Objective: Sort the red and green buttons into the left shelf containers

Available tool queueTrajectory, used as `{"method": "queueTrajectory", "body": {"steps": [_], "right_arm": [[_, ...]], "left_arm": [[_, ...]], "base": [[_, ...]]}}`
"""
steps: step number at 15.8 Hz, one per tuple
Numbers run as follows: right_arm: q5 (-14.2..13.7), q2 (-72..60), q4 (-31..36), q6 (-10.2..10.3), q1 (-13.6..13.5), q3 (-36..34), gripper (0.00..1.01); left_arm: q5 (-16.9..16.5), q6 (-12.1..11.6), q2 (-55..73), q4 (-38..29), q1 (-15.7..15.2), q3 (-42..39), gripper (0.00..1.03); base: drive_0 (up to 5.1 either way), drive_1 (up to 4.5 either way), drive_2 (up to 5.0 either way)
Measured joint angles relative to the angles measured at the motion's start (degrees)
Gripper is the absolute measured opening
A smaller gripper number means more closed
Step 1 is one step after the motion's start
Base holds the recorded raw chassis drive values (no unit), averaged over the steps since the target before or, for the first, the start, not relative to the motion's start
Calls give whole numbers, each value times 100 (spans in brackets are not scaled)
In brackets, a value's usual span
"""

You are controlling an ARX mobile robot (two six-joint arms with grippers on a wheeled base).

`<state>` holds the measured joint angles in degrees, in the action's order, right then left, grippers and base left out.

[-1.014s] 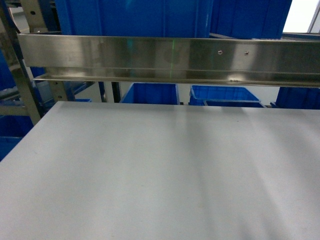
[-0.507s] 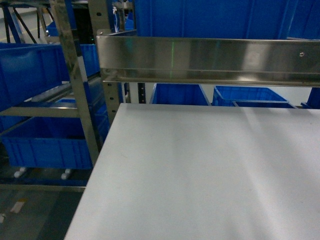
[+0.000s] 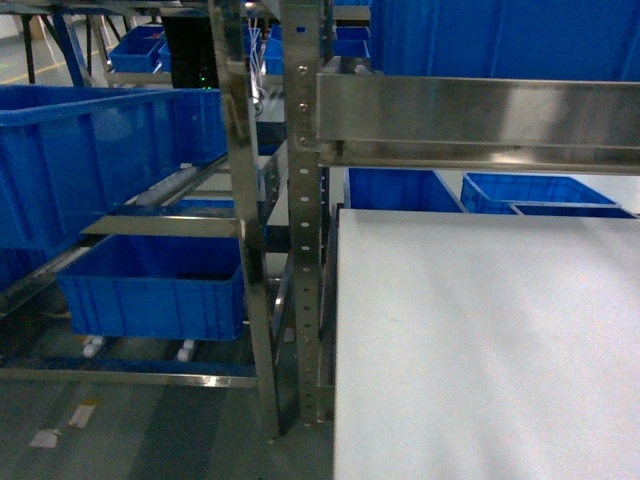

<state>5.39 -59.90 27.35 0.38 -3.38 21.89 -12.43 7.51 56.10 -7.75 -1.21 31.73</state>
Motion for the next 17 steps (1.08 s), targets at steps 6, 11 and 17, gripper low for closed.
{"method": "queueTrajectory", "body": {"steps": [6,11,17], "right_arm": [[0,0,-4,0,0,0,25],[0,0,0,0,0,0,25],[0,0,-15,0,0,0,25]], "left_arm": [[-9,-2,0,0,7,0,26],[15,-2,0,-7,0,0,26],[11,-2,0,7,-2,0,26]], "base": [[-502,243,243],[-498,248,248],[-495,250,250]]}}
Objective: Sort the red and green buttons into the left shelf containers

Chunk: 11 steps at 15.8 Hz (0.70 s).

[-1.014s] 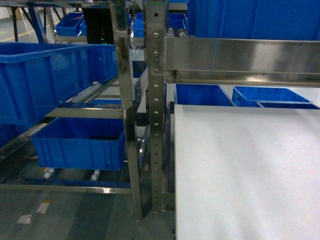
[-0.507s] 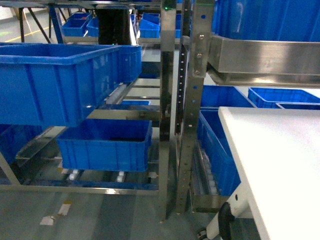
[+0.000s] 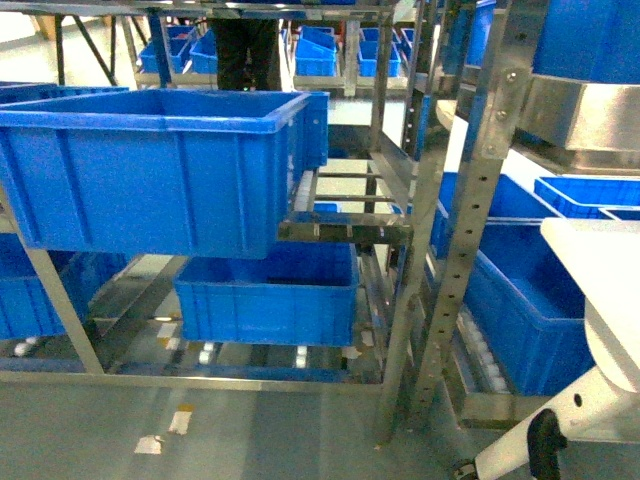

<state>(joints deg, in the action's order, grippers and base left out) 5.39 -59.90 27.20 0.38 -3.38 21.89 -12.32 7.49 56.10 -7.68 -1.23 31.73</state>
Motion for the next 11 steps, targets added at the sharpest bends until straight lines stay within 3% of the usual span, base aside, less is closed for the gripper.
{"method": "queueTrajectory", "body": {"steps": [11], "right_arm": [[0,0,28,0,0,0,25]], "left_arm": [[4,0,2,-7,0,0,26]], "base": [[-501,245,245]]}}
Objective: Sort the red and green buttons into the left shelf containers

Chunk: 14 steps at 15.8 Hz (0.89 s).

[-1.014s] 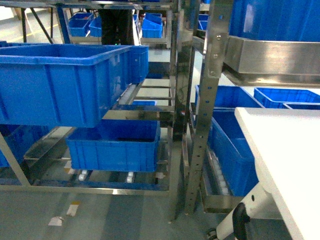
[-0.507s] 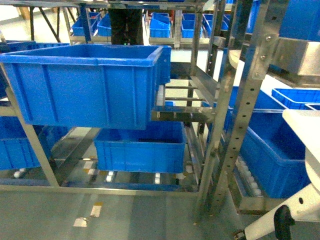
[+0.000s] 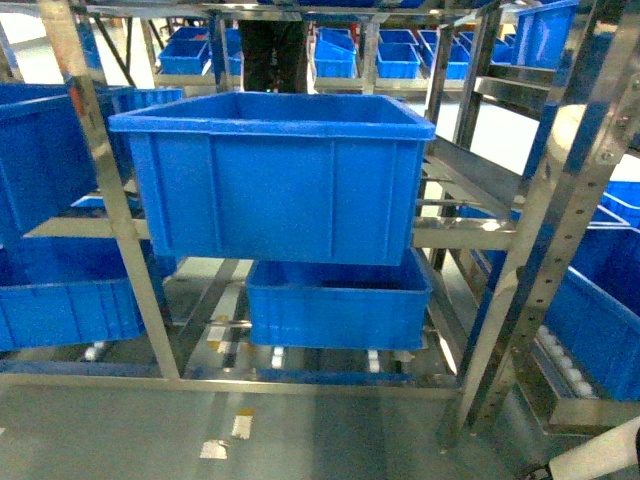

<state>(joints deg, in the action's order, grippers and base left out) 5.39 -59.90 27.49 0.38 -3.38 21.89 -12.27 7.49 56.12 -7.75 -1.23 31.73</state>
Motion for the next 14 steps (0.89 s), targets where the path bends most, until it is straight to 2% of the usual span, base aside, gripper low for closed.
{"method": "queueTrajectory", "body": {"steps": [9,14], "right_arm": [[2,0,-13,0,0,0,25],[24,0,-20,0,-35,2,25]], "left_arm": [[0,0,0,-11,0,0,26],[-20,0,0,15,7,0,26]], "base": [[-507,239,239],[0,0,0]]}}
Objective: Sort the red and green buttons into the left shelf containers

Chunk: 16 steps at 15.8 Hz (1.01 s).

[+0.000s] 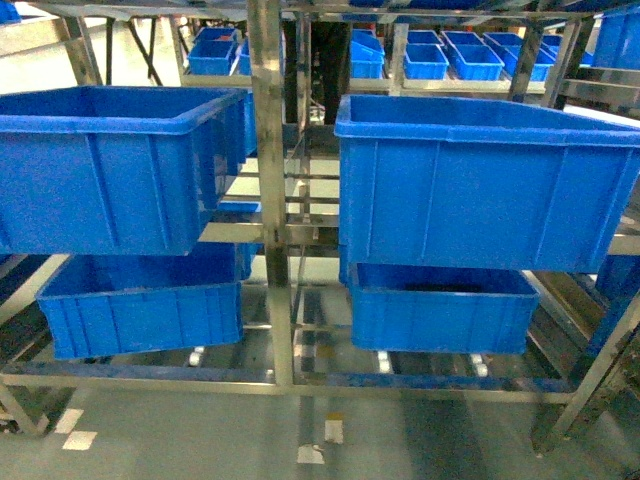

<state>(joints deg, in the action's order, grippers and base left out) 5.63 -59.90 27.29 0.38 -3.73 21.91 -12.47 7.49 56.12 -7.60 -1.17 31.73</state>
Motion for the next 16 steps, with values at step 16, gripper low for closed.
{"method": "queueTrajectory", "body": {"steps": [16], "right_arm": [[-2,0,7,0,0,-2,25]], "left_arm": [[26,2,-24,-9,-20,0,26]], "base": [[-10,395,-414]]}}
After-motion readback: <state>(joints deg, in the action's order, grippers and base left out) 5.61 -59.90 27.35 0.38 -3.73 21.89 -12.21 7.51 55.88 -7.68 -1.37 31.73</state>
